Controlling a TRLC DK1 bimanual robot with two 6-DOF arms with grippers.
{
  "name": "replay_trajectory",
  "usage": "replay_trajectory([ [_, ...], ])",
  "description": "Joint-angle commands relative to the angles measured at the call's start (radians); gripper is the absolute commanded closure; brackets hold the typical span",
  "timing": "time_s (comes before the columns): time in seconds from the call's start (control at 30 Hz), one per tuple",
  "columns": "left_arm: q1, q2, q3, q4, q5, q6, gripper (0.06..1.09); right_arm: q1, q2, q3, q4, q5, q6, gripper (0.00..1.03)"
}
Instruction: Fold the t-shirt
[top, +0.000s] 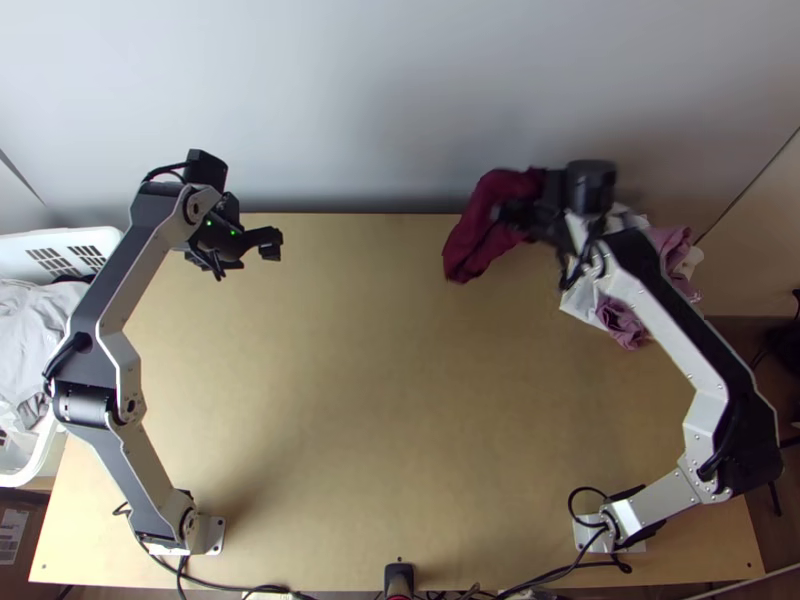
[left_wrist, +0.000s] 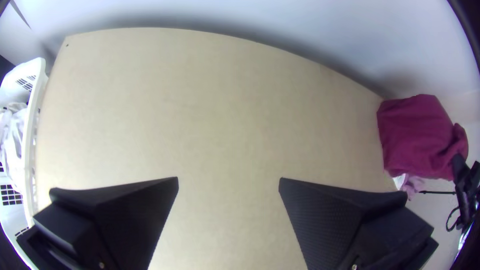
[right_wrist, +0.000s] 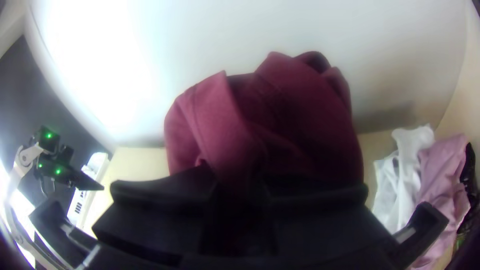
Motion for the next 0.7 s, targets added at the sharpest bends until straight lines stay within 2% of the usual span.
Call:
replay_trajectory([
  [0.0, 0.006, -0.032, -0.034, 0.000, 0.000, 0.002, 0.11, -0.142, 0.040, 0.147, -0.045, 0.002, -0.063, 1.00],
  [0.43, -0.010, -0.070, -0.100, 0.011, 0.008, -0.004, 0.11, -0.432, 0.103, 0.221, -0.030, 0.002, -0.192, 1.00],
  [0.67, -0.022, -0.107, -0.201, 0.065, 0.009, -0.012, 0.11, -0.561, 0.139, 0.164, -0.025, -0.009, -0.212, 1.00],
])
